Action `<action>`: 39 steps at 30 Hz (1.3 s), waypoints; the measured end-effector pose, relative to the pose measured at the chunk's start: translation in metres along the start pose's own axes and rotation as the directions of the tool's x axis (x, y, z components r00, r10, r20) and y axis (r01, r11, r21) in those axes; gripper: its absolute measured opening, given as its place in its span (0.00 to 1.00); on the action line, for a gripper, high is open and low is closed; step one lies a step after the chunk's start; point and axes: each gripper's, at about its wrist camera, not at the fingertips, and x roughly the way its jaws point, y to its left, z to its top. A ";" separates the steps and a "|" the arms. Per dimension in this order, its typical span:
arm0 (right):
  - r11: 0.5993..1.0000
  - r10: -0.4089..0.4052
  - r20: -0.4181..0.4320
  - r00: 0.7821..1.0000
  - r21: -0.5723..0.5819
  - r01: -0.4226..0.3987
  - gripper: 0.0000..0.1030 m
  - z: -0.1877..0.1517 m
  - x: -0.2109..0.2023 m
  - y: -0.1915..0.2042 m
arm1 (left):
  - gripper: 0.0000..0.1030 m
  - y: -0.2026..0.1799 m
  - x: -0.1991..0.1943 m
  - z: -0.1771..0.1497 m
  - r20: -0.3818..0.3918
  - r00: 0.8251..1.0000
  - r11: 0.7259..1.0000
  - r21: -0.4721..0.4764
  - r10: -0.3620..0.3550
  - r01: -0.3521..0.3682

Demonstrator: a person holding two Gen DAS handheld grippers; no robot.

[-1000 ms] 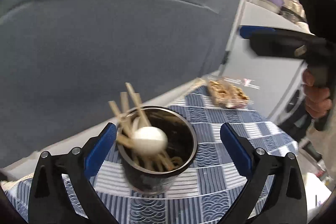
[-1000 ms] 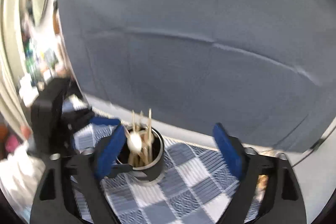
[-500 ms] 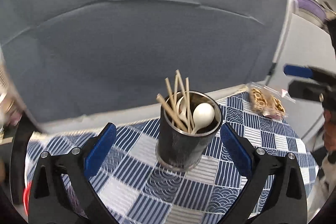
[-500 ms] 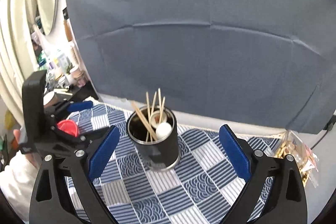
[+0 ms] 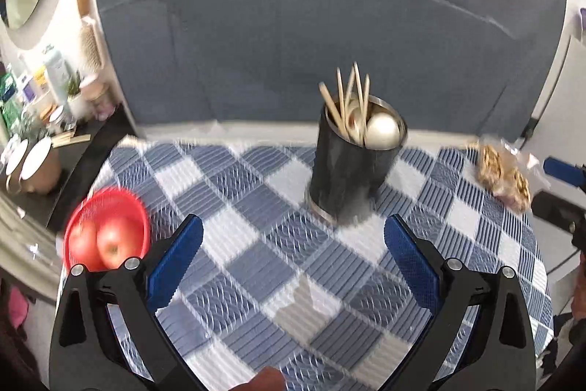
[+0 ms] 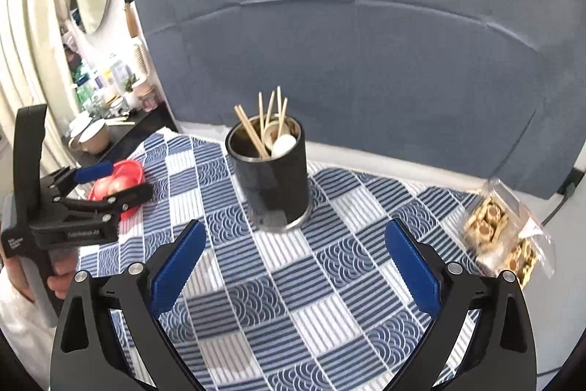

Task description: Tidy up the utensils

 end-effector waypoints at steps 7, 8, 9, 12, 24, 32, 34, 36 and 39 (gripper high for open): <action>1.000 -0.011 -0.037 0.999 -0.012 0.010 0.91 -0.033 -0.016 -0.003 | 0.94 -0.020 -0.024 -0.041 -0.062 0.997 0.999 -0.020 0.039 -0.040; 1.000 -0.008 -0.045 0.999 -0.020 0.007 0.91 -0.037 -0.017 -0.002 | 0.94 -0.023 -0.027 -0.046 -0.072 0.997 1.000 -0.005 0.026 -0.026; 1.000 0.003 -0.058 0.998 -0.023 -0.004 0.92 -0.042 -0.019 -0.001 | 0.94 -0.028 -0.031 -0.052 -0.078 0.996 0.999 0.014 0.038 -0.037; 0.999 0.027 -0.082 0.996 -0.025 -0.029 0.92 -0.057 -0.024 0.003 | 0.94 -0.035 -0.040 -0.064 -0.098 0.995 1.000 0.012 0.028 -0.027; 1.000 0.016 -0.130 0.991 -0.008 -0.017 0.92 -0.096 -0.035 0.009 | 0.94 -0.050 -0.072 -0.100 -0.135 0.986 0.994 -0.044 0.097 -0.104; 1.000 0.027 -0.135 0.991 0.006 -0.027 0.92 -0.100 -0.040 0.008 | 0.94 -0.052 -0.085 -0.103 -0.114 0.984 0.988 -0.059 0.137 -0.145; 1.000 0.030 -0.138 0.990 -0.006 -0.031 0.92 -0.102 -0.041 0.012 | 0.94 -0.053 -0.089 -0.104 -0.105 0.985 0.987 -0.065 0.140 -0.147; 0.999 0.032 -0.136 0.990 -0.014 -0.035 0.92 -0.102 -0.042 0.015 | 0.94 -0.054 -0.090 -0.105 -0.102 0.986 0.988 -0.059 0.135 -0.141; 0.999 0.020 -0.126 0.992 -0.026 -0.024 0.92 -0.102 -0.045 0.018 | 0.94 -0.056 -0.090 -0.106 -0.107 0.986 0.990 -0.056 0.127 -0.133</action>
